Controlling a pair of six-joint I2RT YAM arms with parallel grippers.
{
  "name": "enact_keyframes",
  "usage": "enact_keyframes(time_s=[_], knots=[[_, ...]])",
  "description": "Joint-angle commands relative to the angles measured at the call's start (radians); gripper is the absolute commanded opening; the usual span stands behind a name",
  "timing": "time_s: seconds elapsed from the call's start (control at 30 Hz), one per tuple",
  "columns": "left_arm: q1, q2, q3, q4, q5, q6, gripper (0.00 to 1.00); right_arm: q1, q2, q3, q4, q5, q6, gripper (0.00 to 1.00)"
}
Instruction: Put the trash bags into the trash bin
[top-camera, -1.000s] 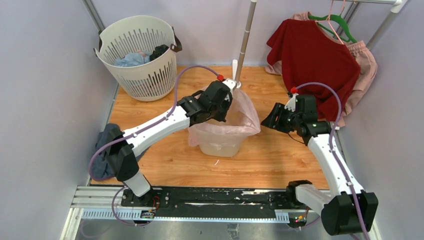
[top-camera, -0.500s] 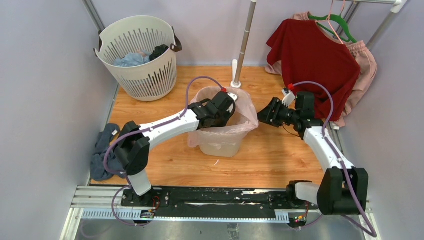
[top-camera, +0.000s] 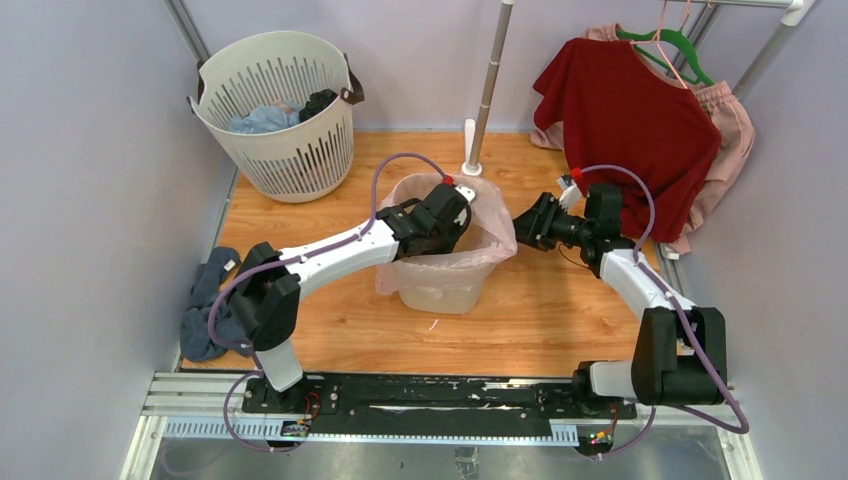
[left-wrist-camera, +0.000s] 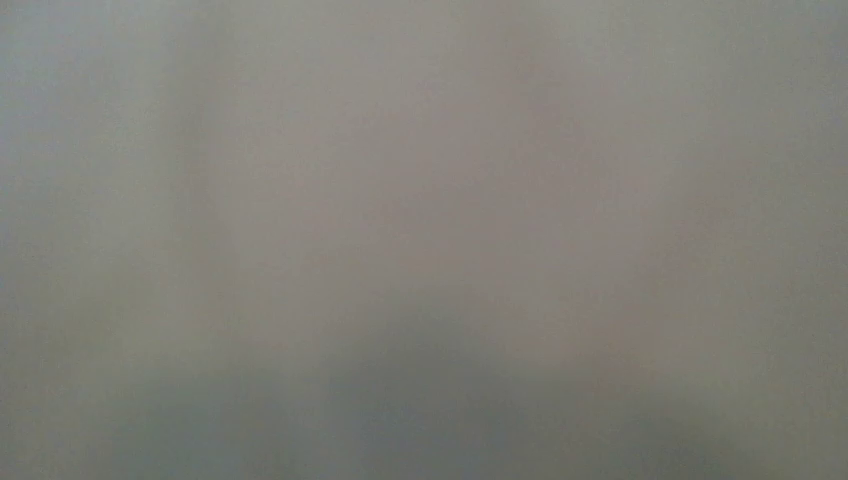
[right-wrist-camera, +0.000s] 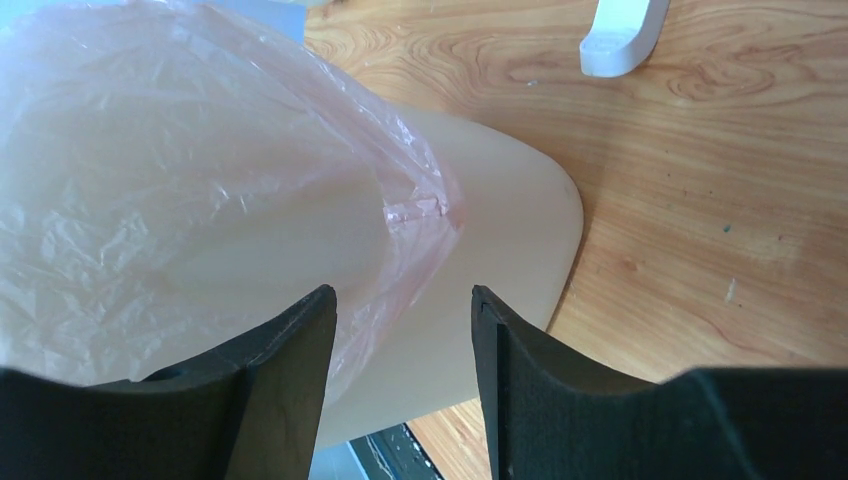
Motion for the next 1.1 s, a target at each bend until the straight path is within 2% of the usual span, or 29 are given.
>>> enact_keyframes(time_s=[0.0,0.2,0.4,0.47,0.6,0.7,0.8,0.9,1.07], knots=[[-0.009,0.007,-0.019,0.021,0.014,-0.003,0.0,-0.014,0.032,0.029,0.072,-0.014,0.044,0.57],[-0.009,-0.003,-0.015,0.018,0.012,-0.002,0.0,-0.013,0.091,0.074,0.01,-0.01,0.022,0.56],[-0.009,-0.008,-0.008,0.018,0.016,-0.004,0.0,0.02,0.138,0.084,0.022,-0.002,0.022,0.54],[-0.009,-0.009,-0.01,0.019,0.018,-0.006,0.0,0.032,0.152,0.086,0.043,-0.002,0.031,0.49],[-0.009,-0.011,-0.013,0.025,0.02,-0.009,0.0,0.056,0.167,0.083,0.082,-0.005,0.056,0.3],[-0.009,-0.01,-0.015,0.03,0.022,-0.011,0.0,0.079,0.161,0.076,0.077,0.011,0.049,0.26],[-0.009,-0.012,-0.016,0.034,0.024,-0.012,0.0,0.09,0.162,0.06,0.08,0.02,0.049,0.16],[-0.009,-0.016,-0.018,0.038,0.023,-0.013,0.0,0.096,0.154,0.027,0.083,0.028,0.048,0.0],[-0.009,-0.028,-0.019,0.039,0.022,-0.014,0.0,0.101,0.109,-0.036,0.051,0.052,0.012,0.0]])
